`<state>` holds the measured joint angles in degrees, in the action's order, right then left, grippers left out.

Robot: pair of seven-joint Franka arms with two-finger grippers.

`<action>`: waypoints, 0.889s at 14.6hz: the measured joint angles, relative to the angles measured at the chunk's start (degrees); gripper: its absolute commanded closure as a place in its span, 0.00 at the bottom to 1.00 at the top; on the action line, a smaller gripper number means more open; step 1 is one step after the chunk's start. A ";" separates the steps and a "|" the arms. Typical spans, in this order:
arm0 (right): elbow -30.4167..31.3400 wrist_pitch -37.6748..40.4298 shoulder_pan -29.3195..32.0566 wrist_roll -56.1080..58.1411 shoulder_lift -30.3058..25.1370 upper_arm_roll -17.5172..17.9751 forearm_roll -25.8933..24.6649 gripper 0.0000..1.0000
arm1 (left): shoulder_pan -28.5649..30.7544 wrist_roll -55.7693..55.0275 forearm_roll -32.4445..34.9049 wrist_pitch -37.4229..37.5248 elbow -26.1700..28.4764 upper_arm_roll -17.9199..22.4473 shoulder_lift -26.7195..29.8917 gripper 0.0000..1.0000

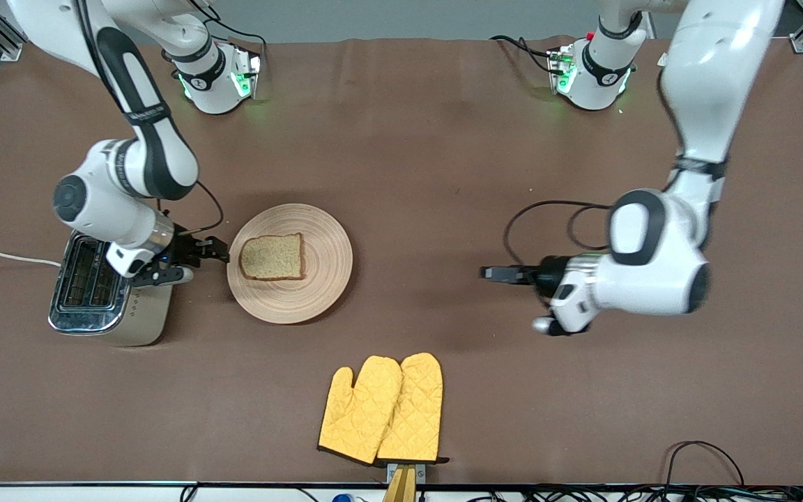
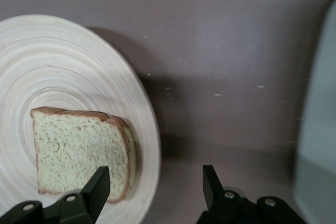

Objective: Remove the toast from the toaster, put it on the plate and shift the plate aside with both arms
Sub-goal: 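Release the toast on the plate while the left gripper reaches the plate rim, then grip the wooden plate rim with the left gripper while the right gripper withdraws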

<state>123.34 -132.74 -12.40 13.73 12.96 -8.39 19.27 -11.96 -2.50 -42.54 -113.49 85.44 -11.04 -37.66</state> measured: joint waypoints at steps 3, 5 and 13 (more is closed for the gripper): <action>-8.51 13.87 0.06 -4.40 -2.59 -4.12 -0.35 0.17 | -6.98 2.75 -5.56 -13.45 -0.97 -3.41 -6.15 0.01; -14.77 21.56 0.08 -8.07 -3.34 -4.96 -0.54 0.15 | -12.01 6.49 -11.64 -18.85 -3.47 -3.67 -10.47 0.01; -31.75 30.97 0.17 -9.98 -3.40 -9.50 -13.13 0.00 | -19.80 23.72 -32.06 -26.13 -8.87 -3.66 -20.21 0.07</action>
<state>91.59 -101.78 -12.24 3.75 9.56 -17.89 6.14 -31.77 21.21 -74.61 -139.62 76.57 -14.71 -57.87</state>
